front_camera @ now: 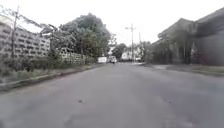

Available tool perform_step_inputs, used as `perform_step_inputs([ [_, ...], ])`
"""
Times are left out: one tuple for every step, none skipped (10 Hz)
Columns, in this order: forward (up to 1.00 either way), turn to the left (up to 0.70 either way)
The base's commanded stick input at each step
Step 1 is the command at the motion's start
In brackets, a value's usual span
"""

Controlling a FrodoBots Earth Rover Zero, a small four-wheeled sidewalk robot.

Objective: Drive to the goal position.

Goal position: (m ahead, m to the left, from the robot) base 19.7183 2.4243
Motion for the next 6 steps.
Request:
perform_step_inputs([
  [1.00, 0.04],
  [1.00, 0.04],
  [1.00, 0.04],
  [1.00, 0.04],
  [1.00, 0.04],
  [1.00, 0.04],
])
